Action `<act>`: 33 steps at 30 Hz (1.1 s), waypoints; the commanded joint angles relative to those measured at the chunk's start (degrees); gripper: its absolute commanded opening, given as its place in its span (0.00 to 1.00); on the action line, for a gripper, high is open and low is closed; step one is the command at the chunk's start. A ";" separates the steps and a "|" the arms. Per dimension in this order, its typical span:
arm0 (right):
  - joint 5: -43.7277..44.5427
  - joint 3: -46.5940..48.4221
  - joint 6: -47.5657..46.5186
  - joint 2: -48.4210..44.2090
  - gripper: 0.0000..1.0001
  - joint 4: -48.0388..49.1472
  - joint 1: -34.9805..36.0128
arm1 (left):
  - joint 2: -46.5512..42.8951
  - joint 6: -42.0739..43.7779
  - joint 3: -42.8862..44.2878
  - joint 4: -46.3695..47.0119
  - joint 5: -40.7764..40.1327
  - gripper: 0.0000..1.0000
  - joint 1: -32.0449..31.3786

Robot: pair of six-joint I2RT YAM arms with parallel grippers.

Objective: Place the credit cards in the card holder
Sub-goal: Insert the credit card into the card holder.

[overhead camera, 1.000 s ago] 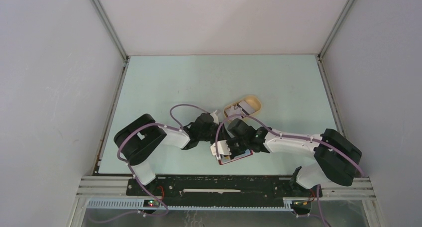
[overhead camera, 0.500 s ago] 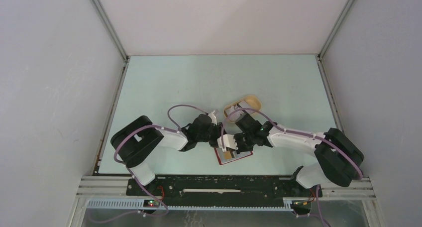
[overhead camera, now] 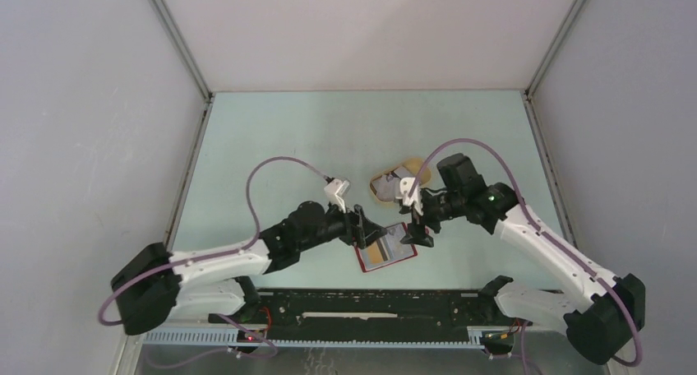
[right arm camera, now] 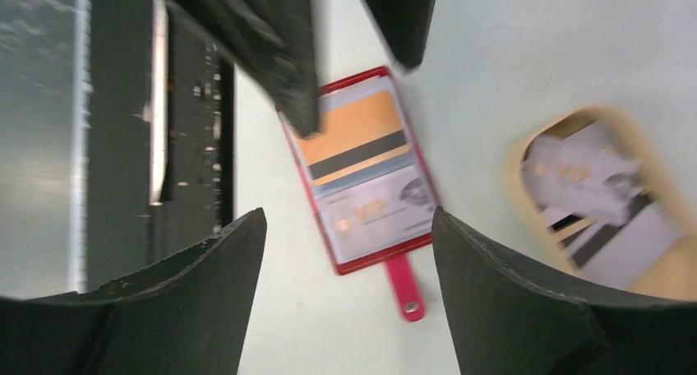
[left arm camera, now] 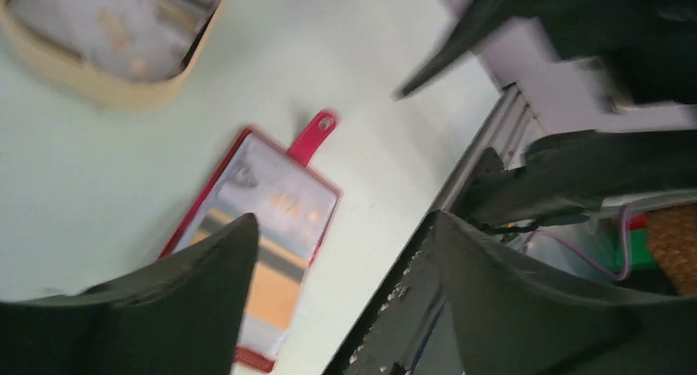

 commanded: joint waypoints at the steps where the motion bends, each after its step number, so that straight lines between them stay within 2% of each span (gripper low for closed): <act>1: -12.79 2.68 10.48 4.37 0.82 -10.26 -7.32 | -9.12 17.36 -3.10 1.88 -14.89 0.99 -5.24; 3: -14.36 2.22 13.22 6.41 0.80 -10.07 -11.08 | -13.01 20.19 -5.77 5.72 -17.90 1.00 -6.52; 6: -13.46 0.86 19.27 9.50 0.78 -6.99 -15.13 | -18.87 24.97 -7.85 6.51 -25.10 1.00 -8.69; 10: -14.29 0.37 23.86 14.83 0.74 -4.73 -16.61 | -25.93 30.15 -9.85 6.49 -34.14 1.00 -11.72; 15: -12.43 0.33 27.99 19.60 0.73 -0.90 -16.34 | -26.34 44.57 -2.86 -3.14 -56.81 1.00 -22.92; 18: -11.96 0.09 29.97 22.35 0.71 0.74 -16.37 | -23.18 45.76 -2.36 -3.84 -59.35 1.00 -23.46; 23: -9.86 0.15 32.68 27.90 0.65 3.08 -16.21 | -21.72 39.23 -1.70 -5.39 -67.12 1.00 -23.35; 27: -8.41 0.34 33.58 30.60 0.64 3.62 -15.66 | -24.55 36.87 -4.09 -4.82 -62.61 1.00 -23.22; 33: -5.99 0.68 34.60 32.43 0.63 3.45 -15.17 | -26.14 34.33 -5.89 -4.06 -60.97 1.00 -23.21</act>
